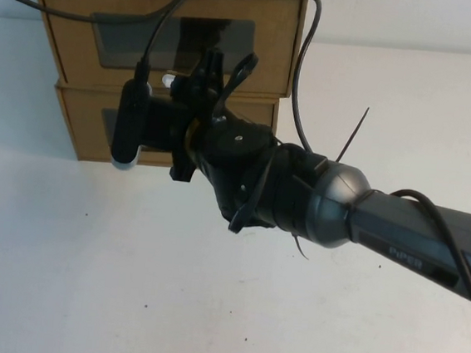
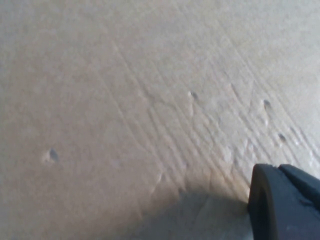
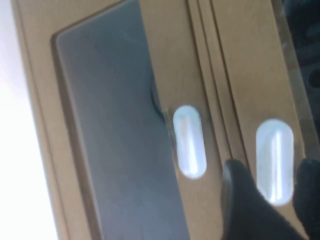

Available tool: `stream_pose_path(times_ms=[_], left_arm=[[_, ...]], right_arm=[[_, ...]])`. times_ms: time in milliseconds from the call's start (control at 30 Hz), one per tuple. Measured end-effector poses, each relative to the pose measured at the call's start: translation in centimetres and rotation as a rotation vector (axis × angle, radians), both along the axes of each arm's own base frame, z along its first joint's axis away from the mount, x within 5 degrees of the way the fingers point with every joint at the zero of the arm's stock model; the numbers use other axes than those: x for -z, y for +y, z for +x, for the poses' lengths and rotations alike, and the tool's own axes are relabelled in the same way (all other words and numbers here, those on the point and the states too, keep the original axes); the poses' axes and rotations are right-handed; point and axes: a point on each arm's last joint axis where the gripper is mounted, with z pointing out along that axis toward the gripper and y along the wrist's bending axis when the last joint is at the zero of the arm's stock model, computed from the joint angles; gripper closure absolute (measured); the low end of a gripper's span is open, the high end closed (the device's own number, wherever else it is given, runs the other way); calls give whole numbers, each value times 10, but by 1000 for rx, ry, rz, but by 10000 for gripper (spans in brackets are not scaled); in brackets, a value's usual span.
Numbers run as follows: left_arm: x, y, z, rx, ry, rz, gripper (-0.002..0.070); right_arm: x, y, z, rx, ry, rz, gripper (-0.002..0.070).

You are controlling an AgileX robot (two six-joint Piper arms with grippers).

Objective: Open the shoe box
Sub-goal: 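Pull the top drawer of the cardboard box fully open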

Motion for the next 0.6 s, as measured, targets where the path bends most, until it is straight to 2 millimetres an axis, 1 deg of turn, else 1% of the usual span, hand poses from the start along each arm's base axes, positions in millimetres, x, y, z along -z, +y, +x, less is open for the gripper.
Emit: stream_pose_path(times_ms=[100,300,367,533,600], left_arm=[[0,0,0,0,0,0,680],[0,0,0,0,0,0,680],[0,0,0,0,-4,0,680],[0,0,1,-2,-8,2,680],[0,0,1,-3,-9,4,680]], right_arm=[[2,6,5,2,-7,15,460],[6,11,15,57,-30,15,465],[7,12,18,64,-38,13,483],[8,12,21,65,-45,10,554],[9,12,22,61,-44,9,568]])
